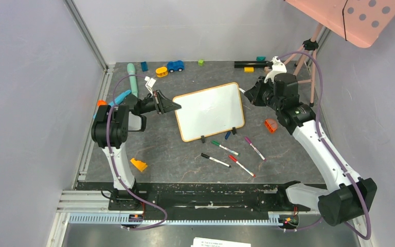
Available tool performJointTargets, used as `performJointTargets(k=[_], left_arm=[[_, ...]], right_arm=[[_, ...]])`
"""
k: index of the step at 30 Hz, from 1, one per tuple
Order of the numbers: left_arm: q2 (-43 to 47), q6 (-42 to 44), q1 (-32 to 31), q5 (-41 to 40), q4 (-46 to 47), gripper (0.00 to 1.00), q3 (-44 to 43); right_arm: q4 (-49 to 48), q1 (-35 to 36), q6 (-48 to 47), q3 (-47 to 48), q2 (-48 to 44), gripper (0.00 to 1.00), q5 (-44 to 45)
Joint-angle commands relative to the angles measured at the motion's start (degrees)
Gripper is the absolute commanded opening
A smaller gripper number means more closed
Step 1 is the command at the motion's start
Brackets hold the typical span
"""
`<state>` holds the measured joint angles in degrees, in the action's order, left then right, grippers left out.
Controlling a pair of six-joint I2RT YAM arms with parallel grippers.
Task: Write a sentence on the whiteboard
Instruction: Move the whiteboard to the center of the board.
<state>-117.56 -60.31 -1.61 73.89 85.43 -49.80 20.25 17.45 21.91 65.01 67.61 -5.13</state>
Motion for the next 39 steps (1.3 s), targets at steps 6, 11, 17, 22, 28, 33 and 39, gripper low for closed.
performJointTargets(k=[6, 11, 17, 22, 28, 33, 39], left_arm=[[2.91, 2.76, -0.67, 2.68, 3.78, 0.08, 4.04], [2.67, 3.76, -0.61, 0.49, 3.78, 0.08, 5.74], [2.62, 6.88, -0.94, -1.63, 3.78, 0.08, 9.49], [0.74, 7.4, -1.76, -0.46, 3.78, 0.08, 9.39], [0.11, 8.16, -2.47, 0.28, 3.79, 0.09, 9.2], [-0.43, 4.85, -2.97, 3.02, 3.78, 0.34, 6.08], [2.4, 2.99, -2.57, 4.66, 3.78, 0.91, 5.55]], right_arm=[[-3.17, -0.18, -1.98, 0.82, 1.95, 0.0, 0.08], [-4.01, -0.14, -0.81, 2.13, 3.64, 0.0, 1.29], [-1.94, -0.14, -0.74, 7.63, 7.34, 0.0, 3.62], [-3.8, -0.09, -3.06, 6.62, 7.46, 0.0, 2.42], [-6.54, -0.11, -3.47, 1.94, 4.56, 0.0, 2.75], [-10.49, -0.14, -3.27, -2.46, 2.38, 0.0, 2.58], [-10.57, -0.14, -3.75, -1.72, 3.12, 0.0, 1.14]])
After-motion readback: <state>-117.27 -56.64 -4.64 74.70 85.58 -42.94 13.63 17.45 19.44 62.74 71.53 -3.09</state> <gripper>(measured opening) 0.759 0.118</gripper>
